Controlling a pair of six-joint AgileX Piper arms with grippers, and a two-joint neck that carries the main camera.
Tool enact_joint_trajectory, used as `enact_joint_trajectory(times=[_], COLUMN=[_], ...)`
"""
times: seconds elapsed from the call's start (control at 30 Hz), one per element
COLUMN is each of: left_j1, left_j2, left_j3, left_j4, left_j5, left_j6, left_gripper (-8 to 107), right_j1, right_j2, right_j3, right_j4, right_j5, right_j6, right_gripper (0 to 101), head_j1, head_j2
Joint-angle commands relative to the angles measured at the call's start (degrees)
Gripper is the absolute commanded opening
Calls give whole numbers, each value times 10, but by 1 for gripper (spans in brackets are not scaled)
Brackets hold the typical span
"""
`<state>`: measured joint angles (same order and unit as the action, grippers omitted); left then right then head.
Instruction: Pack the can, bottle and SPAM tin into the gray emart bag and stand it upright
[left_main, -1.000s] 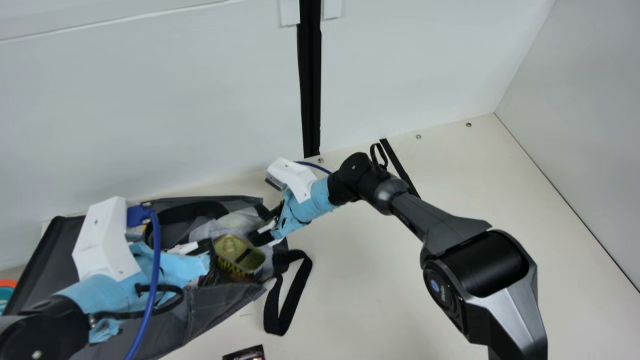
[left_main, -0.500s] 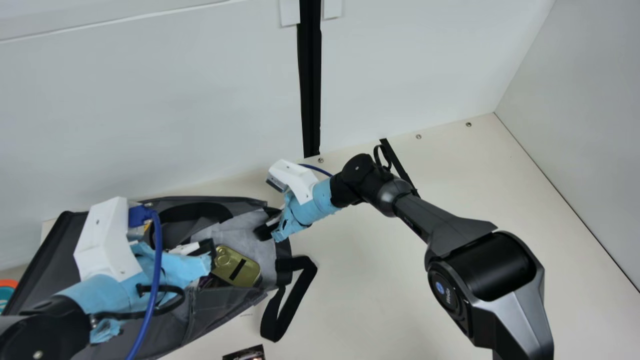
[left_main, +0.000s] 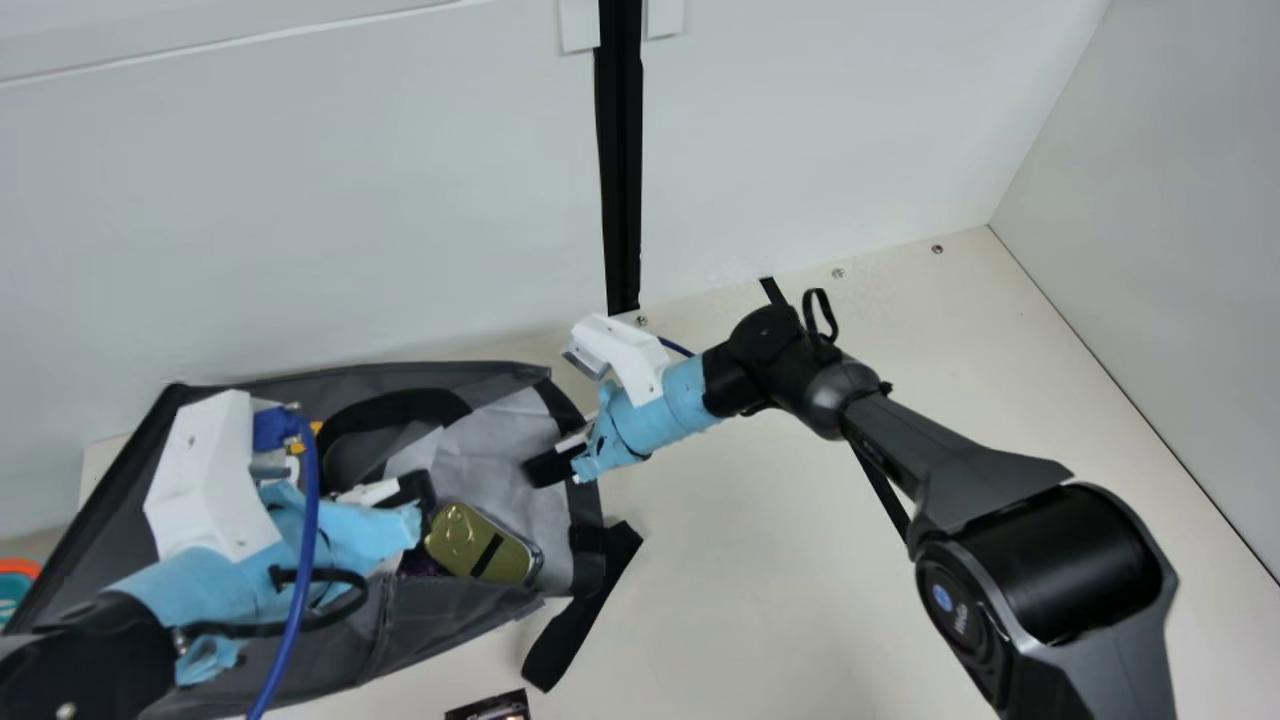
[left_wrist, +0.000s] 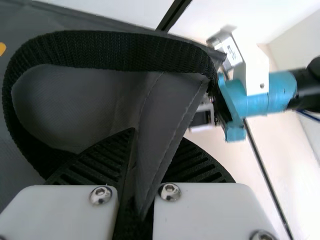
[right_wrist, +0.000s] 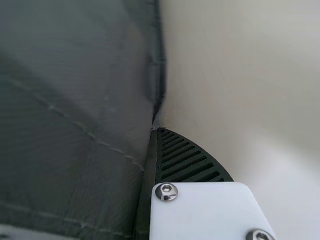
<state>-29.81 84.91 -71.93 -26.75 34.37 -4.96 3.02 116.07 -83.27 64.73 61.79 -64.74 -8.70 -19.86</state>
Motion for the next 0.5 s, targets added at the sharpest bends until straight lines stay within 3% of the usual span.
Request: enact_joint_trajectory(times=[0.0, 0.27, 0.47], left_j1=[0, 0, -10], left_j2=[5, 21, 26], left_j3=[-6, -32, -49], left_j4=[-15, -63, -77], left_j5=[-4, -21, -36], left_j6=[12, 52, 62], left_gripper=[-8, -8, -8], right_j1=[-8, -46, -46], right_j2=[-18, -79, -124], right_j3=[12, 52, 99], right_j4=[9, 28, 56], right_j5=[22, 81, 81], right_j6=[1, 1, -9], right_gripper=[0, 0, 0], head_j1=[-13, -13, -13], head_j2=[-1, -1, -1])
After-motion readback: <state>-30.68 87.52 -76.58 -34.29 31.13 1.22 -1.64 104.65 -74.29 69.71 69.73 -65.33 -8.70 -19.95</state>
